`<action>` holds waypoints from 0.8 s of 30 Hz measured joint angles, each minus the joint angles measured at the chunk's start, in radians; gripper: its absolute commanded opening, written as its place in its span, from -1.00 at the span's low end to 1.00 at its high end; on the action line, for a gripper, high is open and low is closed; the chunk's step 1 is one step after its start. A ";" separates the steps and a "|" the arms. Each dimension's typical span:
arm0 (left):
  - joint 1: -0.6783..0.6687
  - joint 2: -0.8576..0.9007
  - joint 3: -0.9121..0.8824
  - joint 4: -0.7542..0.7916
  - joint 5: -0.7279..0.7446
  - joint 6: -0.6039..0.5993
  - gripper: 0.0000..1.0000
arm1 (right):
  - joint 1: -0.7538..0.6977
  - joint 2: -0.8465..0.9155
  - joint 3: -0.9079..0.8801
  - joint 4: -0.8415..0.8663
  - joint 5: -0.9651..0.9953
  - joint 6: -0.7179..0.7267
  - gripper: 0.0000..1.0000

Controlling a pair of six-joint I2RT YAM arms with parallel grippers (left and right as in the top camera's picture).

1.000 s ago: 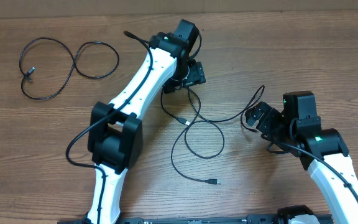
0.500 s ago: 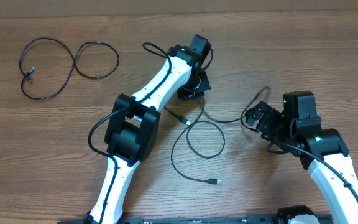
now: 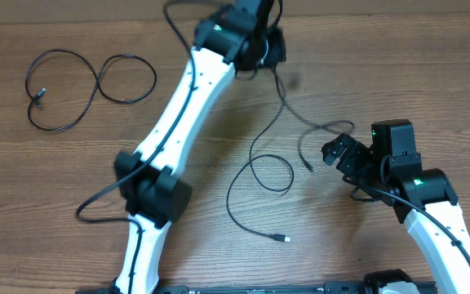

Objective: Untangle cables
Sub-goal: 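Reach the left gripper to the center cable and pull it upward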

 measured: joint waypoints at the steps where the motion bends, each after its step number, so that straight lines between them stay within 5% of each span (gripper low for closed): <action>1: 0.000 -0.018 0.019 0.000 0.000 0.003 -0.91 | 0.000 0.000 0.000 0.000 0.000 0.000 1.00; 17: -0.014 -0.062 0.066 -0.059 0.016 0.067 -0.92 | 0.000 0.000 0.000 0.000 0.000 0.000 1.00; 24: 0.028 -0.138 0.068 -0.076 -0.128 0.116 -0.92 | 0.000 0.000 0.000 0.000 0.000 0.000 1.00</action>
